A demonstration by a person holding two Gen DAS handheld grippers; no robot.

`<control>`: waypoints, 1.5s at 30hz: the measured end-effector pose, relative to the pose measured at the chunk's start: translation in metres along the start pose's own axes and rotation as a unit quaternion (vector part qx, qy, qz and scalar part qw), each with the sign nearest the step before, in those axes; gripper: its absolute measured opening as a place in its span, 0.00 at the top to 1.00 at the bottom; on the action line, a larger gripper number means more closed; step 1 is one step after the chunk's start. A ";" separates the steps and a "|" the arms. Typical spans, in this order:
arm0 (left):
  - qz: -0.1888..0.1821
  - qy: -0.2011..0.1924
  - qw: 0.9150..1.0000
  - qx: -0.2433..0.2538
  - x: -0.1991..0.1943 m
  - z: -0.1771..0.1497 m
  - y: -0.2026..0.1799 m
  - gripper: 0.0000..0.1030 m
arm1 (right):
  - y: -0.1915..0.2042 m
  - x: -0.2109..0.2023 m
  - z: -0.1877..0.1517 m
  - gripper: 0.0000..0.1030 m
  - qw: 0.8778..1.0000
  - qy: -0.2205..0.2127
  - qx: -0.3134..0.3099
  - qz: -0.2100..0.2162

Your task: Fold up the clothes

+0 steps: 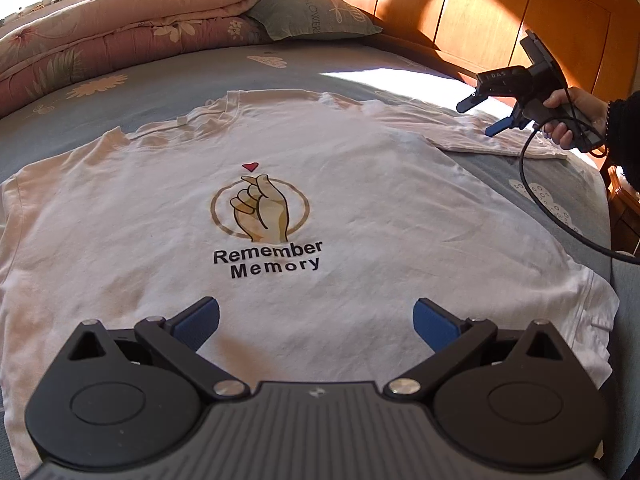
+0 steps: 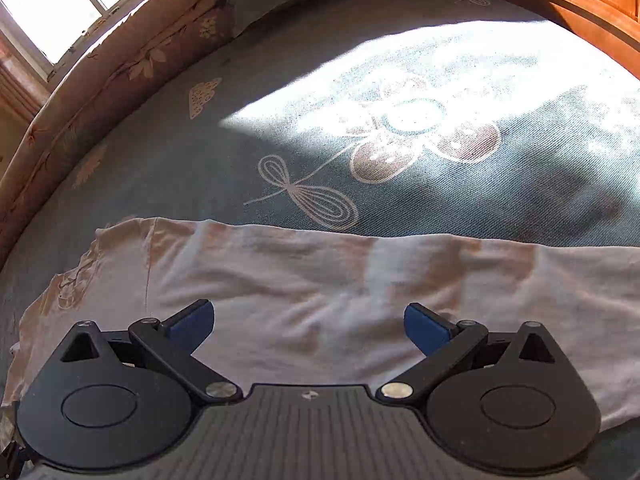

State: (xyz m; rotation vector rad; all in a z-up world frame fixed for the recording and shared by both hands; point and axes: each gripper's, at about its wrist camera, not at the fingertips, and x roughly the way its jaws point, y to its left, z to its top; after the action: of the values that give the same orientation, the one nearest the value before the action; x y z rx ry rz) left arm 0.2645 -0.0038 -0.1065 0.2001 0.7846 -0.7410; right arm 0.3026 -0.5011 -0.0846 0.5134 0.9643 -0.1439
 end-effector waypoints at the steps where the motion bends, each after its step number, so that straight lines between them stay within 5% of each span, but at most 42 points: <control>1: 0.000 0.002 1.000 0.001 0.002 0.000 -0.001 0.01 | -0.005 0.001 -0.001 0.00 1.000 -0.010 -0.006 -0.003; 7: -0.002 0.005 1.000 0.003 0.005 -0.002 -0.001 0.01 | -0.042 -0.016 0.010 0.00 0.995 -0.069 0.046 -0.061; 11: -0.004 0.004 1.000 -0.002 0.005 -0.003 0.000 0.01 | -0.056 -0.036 -0.002 0.00 0.998 -0.052 0.044 -0.003; 14: -0.003 0.003 1.000 -0.002 0.006 -0.003 0.000 0.01 | -0.068 -0.033 -0.011 0.00 0.998 -0.039 0.020 -0.046; 17: -0.003 0.003 1.000 -0.002 0.007 -0.003 -0.001 0.01 | -0.092 -0.041 -0.010 0.00 0.992 -0.098 0.053 -0.053; 20: -0.002 0.003 1.000 -0.001 0.007 -0.003 -0.001 0.01 | -0.104 -0.056 -0.010 0.00 0.977 -0.153 0.106 -0.104; 24: -0.001 0.003 1.000 -0.001 0.007 -0.003 -0.001 0.01 | -0.107 -0.071 -0.023 0.00 0.981 -0.149 0.113 -0.046; 28: -0.001 0.003 1.000 -0.003 0.007 -0.003 -0.001 0.01 | -0.113 -0.067 -0.039 0.00 0.986 -0.122 0.073 -0.089; 31: 0.000 0.002 1.000 -0.003 0.006 -0.002 -0.001 0.01 | -0.124 -0.079 -0.044 0.00 0.974 -0.163 0.121 -0.096; 33: -0.001 0.001 1.000 -0.004 0.005 -0.003 -0.001 0.01 | -0.113 -0.085 -0.044 0.00 0.969 -0.176 0.123 -0.125; 38: 0.000 0.001 1.000 -0.004 0.004 -0.002 -0.001 0.01 | -0.046 -0.074 -0.040 0.00 0.984 -0.125 0.022 -0.123; 42: 0.001 0.001 1.000 -0.003 0.002 -0.002 -0.001 0.01 | 0.036 -0.043 -0.044 0.00 0.992 -0.076 -0.072 -0.065; 45: 0.007 0.002 1.000 0.000 0.003 -0.003 -0.002 0.01 | 0.104 -0.014 -0.050 0.00 0.985 -0.054 -0.156 -0.044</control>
State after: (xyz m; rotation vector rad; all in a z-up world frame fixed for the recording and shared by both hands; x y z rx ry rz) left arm 0.2630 -0.0060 -0.1102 0.2070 0.7855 -0.7286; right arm 0.2919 -0.3882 -0.0594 0.1718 0.8827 -0.0970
